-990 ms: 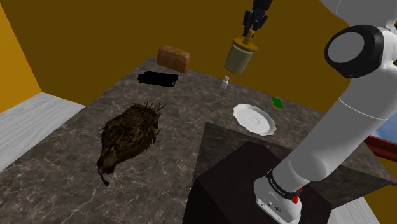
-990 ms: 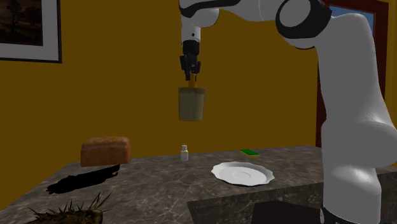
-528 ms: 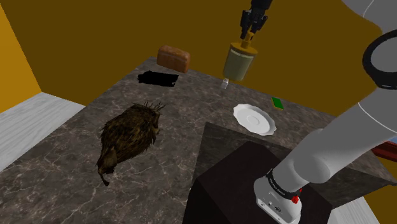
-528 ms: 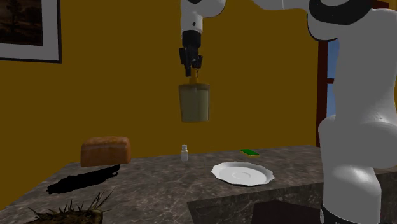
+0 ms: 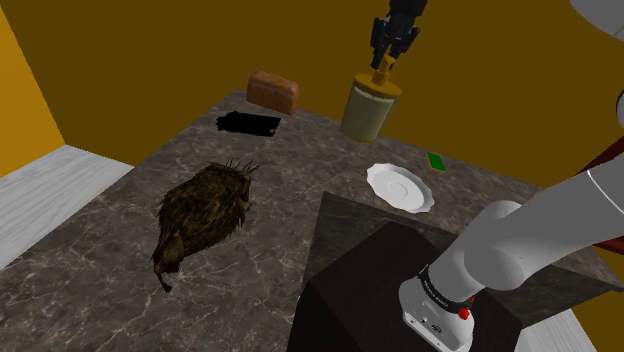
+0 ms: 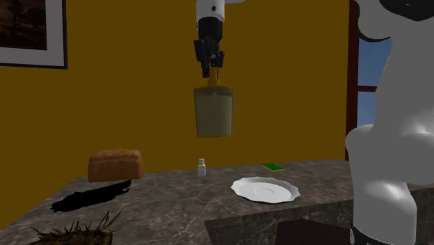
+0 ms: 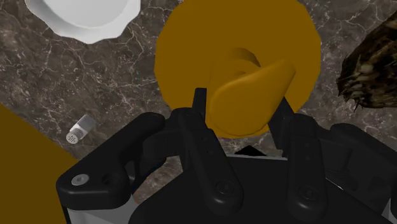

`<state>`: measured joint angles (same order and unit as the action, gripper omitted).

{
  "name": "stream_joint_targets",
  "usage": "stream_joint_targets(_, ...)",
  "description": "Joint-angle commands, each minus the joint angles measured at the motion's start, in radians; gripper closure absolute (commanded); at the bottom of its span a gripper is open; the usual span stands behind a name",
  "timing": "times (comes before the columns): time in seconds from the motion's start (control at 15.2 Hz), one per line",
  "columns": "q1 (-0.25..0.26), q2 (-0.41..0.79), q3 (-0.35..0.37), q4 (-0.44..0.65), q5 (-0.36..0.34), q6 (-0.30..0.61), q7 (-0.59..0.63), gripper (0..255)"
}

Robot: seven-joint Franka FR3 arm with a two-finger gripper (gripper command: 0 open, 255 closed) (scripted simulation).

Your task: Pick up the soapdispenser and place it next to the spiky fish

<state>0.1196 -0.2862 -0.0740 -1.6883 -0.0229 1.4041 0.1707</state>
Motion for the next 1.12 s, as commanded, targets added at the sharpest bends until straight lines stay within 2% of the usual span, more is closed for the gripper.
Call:
stream_joint_targets(0.0,0.016,-0.030,0.033,-0.034,0.008,0.004,0.051,255)
stream_joint_targets(0.53,0.078,-0.113,0.166,-0.106,0.057,-0.006,0.245,255)
stream_joint_targets(1.06,0.138,-0.129,0.309,-0.106,0.116,-0.013,0.447,255)
